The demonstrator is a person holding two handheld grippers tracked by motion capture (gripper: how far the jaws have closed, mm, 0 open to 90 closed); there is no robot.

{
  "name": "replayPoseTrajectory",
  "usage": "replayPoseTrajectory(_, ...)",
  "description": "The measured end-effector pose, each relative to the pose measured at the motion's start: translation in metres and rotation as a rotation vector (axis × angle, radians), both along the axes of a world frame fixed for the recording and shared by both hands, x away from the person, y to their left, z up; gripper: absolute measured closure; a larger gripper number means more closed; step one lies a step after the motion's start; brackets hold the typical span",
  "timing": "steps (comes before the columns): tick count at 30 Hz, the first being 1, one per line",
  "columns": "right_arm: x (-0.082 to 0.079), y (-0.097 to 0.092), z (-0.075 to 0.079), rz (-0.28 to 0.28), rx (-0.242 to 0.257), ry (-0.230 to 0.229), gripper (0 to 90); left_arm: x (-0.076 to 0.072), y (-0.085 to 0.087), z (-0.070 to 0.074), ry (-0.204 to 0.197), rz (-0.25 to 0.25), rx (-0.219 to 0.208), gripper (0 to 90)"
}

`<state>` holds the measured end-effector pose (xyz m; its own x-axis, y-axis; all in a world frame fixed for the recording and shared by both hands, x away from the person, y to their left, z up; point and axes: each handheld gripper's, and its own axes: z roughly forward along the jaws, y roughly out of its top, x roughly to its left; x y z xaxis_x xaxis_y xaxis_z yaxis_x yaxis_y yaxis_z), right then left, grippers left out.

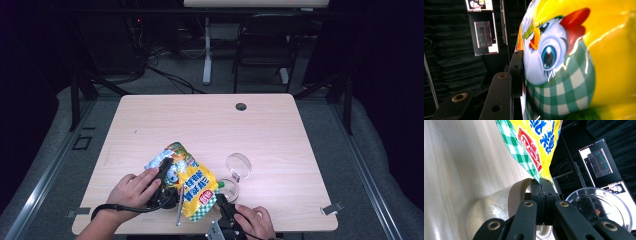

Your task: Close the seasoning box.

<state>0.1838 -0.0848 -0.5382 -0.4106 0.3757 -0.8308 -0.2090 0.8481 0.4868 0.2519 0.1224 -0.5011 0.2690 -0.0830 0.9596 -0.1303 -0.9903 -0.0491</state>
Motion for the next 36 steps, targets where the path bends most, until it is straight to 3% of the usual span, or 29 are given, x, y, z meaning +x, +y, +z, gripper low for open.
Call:
replayPoseTrajectory(5, 0.0005, -0.0006, -0.0002, -0.004, 0.011, -0.005, 90.0, 0.0004, -0.0010, 0.0023, -0.008, -0.006, 0.007, 66.0)
replayPoseTrajectory(7, 0.0008, -0.0008, -0.0005, -0.005, 0.013, -0.005, 90.0, 0.0011, -0.0015, 0.0025, -0.032, -0.023, 0.010, 66.0)
replayPoseTrajectory(10, 0.0007, -0.0009, -0.0009, -0.008, 0.013, -0.004, 90.0, 0.0001, -0.0028, 0.0042, -0.016, -0.009, 0.033, 66.1)
replayPoseTrajectory(23, 0.0017, -0.0011, -0.0030, -0.004, 0.018, -0.003, 90.0, 0.0012, -0.0068, 0.0083, -0.024, -0.019, 0.079, 66.5)
replayPoseTrajectory(28, 0.0018, -0.0016, -0.0033, -0.006, 0.024, -0.001, 90.0, 0.0018, -0.0080, 0.0087, -0.011, -0.009, 0.080, 66.5)
replayPoseTrajectory(30, 0.0019, -0.0019, -0.0033, -0.008, 0.026, 0.000, 90.0, 0.0024, -0.0081, 0.0081, -0.034, -0.024, 0.073, 66.5)
replayPoseTrajectory(32, 0.0019, -0.0022, -0.0032, -0.010, 0.024, 0.002, 90.0, 0.0017, -0.0087, 0.0082, -0.016, -0.009, 0.074, 66.5)
replayPoseTrajectory(36, 0.0019, -0.0023, -0.0037, -0.008, 0.028, 0.006, 90.0, 0.0013, -0.0095, 0.0094, -0.029, -0.015, 0.090, 66.5)
